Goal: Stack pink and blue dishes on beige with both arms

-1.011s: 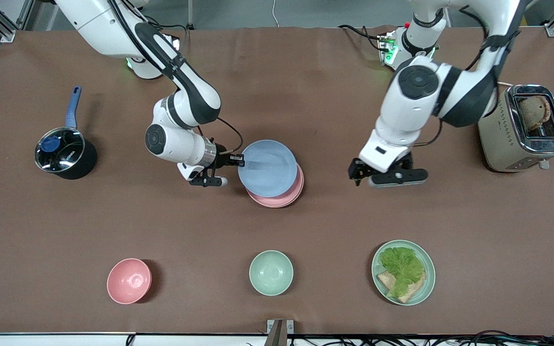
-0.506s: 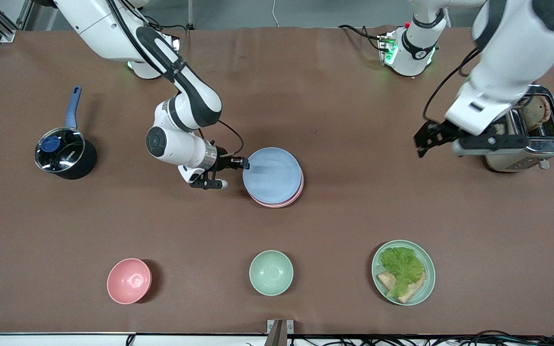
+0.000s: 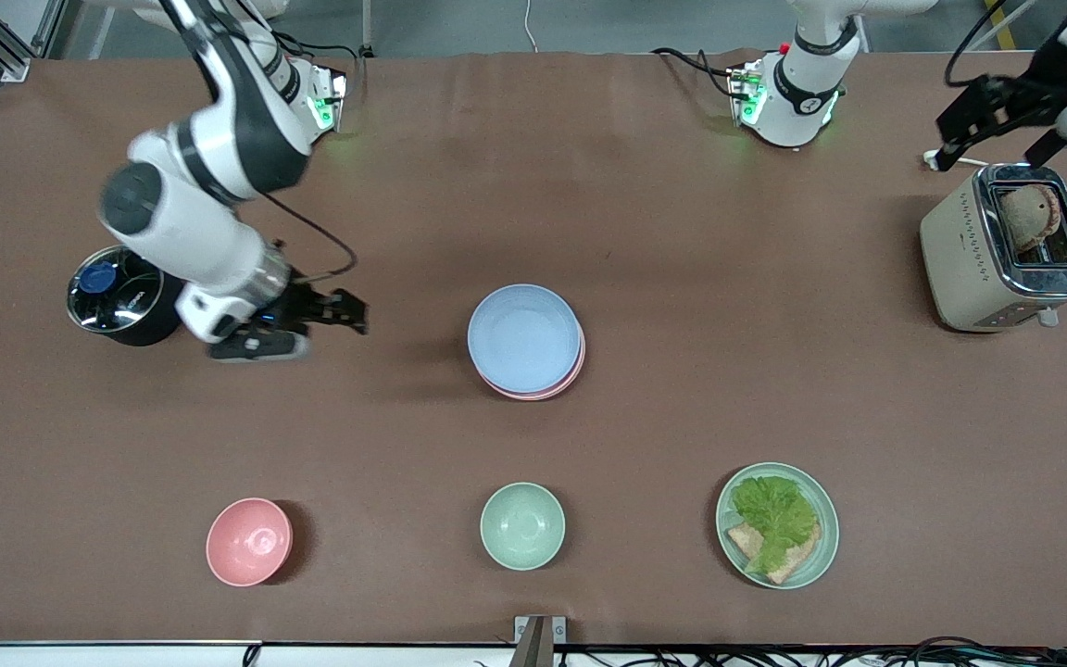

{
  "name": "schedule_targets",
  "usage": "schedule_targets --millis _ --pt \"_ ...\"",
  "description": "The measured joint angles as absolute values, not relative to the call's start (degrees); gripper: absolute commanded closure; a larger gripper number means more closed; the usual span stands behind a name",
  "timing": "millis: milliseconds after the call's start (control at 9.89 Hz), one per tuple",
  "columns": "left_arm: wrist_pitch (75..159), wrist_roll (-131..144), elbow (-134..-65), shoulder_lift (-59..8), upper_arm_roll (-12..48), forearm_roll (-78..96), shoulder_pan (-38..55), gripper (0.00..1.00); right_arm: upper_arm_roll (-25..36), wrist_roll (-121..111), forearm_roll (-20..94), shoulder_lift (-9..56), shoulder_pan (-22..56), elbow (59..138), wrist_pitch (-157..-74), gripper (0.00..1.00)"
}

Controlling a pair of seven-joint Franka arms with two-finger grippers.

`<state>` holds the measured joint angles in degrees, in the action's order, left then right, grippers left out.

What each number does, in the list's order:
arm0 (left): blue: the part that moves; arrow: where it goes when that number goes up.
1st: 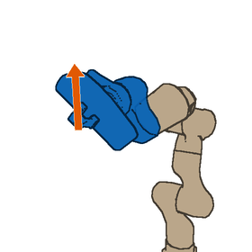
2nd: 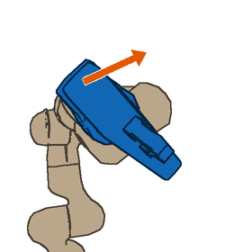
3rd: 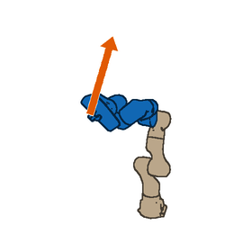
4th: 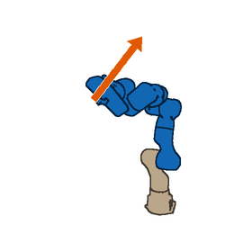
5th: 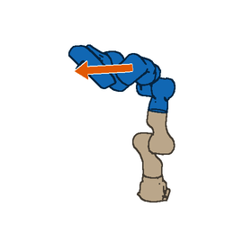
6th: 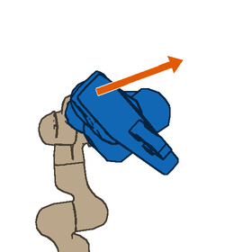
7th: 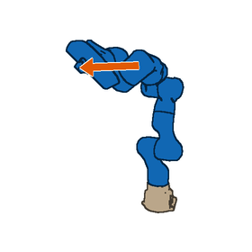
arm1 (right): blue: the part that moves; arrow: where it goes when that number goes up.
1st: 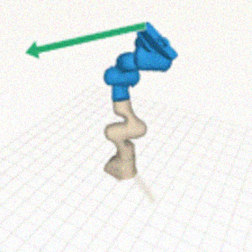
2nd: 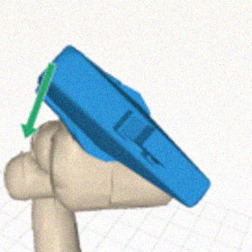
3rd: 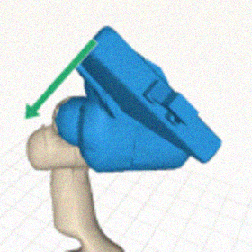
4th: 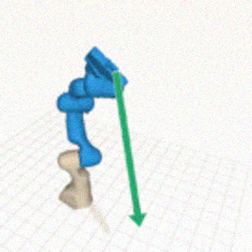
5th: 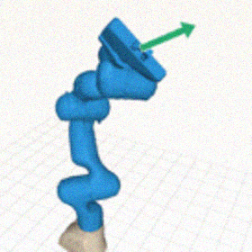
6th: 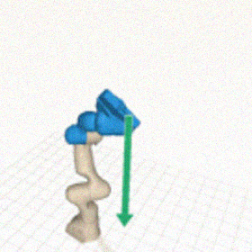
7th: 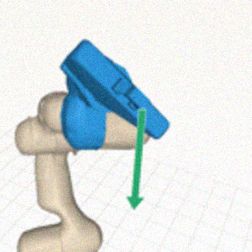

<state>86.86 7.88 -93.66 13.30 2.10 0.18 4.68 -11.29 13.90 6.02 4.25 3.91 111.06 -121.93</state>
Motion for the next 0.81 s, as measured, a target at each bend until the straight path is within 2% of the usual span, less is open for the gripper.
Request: schedule_targets --millis 303,506,809 --pt "85.0 7.9 -85.1 6.4 2.4 0.2 4.6 0.0 -2.3 12.7 0.1 1.2 2.2 99.8 -106.3 0.0" --pt "84.8 7.9 -82.1 2.5 2.3 0.2 4.4 0.0 -0.2 10.9 -0.1 0.4 -1.1 93.8 -100.6 0.0" --pt "84.2 7.9 -81.0 2.0 2.2 0.2 3.4 0.0 2.9 9.8 -0.1 -1.4 -1.1 87.0 -87.7 0.0"
